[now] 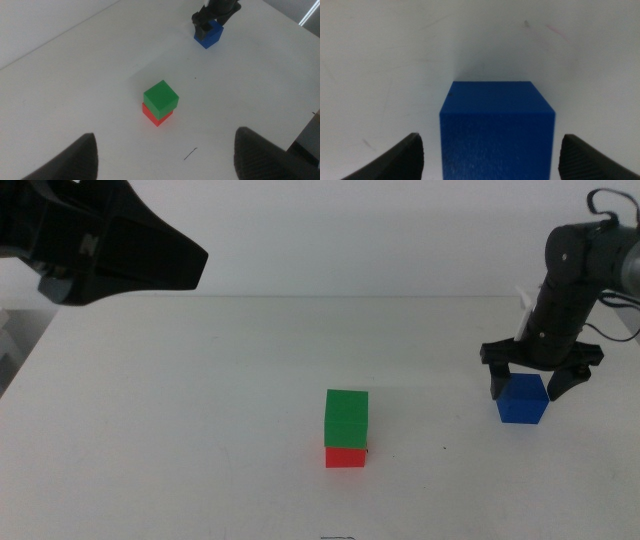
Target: Stack red cubes first, then green, then blue cubes in a specific spot.
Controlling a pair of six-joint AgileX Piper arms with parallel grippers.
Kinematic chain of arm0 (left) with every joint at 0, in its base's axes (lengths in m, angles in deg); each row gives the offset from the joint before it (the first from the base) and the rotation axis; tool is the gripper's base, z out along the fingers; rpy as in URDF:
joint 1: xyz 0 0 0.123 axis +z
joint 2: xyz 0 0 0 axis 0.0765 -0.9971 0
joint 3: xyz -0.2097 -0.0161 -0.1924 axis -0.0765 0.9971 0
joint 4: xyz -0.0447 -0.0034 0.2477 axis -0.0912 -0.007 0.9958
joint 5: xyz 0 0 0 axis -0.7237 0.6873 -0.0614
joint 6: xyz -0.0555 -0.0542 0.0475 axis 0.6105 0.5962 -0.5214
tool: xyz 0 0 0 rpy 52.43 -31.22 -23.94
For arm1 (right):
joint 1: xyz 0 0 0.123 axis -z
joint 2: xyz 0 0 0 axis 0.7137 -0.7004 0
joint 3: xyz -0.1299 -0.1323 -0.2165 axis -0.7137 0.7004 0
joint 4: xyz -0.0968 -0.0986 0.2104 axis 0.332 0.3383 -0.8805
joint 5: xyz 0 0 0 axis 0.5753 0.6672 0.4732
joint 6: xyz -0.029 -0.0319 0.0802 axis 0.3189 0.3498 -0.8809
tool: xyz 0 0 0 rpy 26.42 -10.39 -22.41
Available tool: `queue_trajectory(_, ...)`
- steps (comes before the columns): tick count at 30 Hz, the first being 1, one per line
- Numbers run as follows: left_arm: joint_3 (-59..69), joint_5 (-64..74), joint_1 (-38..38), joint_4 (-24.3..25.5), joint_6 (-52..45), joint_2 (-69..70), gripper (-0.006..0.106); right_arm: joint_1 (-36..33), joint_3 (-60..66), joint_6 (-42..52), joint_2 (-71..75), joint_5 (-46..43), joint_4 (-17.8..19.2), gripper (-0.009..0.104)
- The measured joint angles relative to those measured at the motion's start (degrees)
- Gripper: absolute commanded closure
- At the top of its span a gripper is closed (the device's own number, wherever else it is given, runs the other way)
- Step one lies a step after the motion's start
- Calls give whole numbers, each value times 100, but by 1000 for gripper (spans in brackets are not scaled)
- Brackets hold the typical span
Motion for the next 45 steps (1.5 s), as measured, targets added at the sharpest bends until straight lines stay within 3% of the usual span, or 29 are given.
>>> queue_trajectory(2,0,0,0,0,0,0,8,0,0,-5,-87,0,0,15)
queue_trajectory(4,0,0,0,0,0,0,8,0,0,-49,-150,0,0,28)
queue_trajectory(6,0,0,0,0,0,0,8,0,0,-127,-184,0,6,54)
queue_trajectory(8,0,0,0,5,0,0,8,0,0,-172,-188,0,21,88)
queue_trajectory(9,0,0,0,5,0,0,8,0,0,-162,-176,0,21,97)
queue_trajectory(18,0,0,0,11,0,-6,8,-481,6,-99,1117,600,110,96)
queue_trajectory(26,0,0,0,17,0,-55,8,-1223,6,-1035,2220,746,176,96)
queue_trajectory(30,0,0,0,22,0,-61,8,-1551,23,-1388,2239,757,94,96)
queue_trajectory(38,0,0,0,22,0,-66,8,-2568,-344,-1917,1995,779,794,96)
queue_trajectory(45,0,0,0,22,0,-66,8,-3166,-1012,-2157,1207,753,673,96)
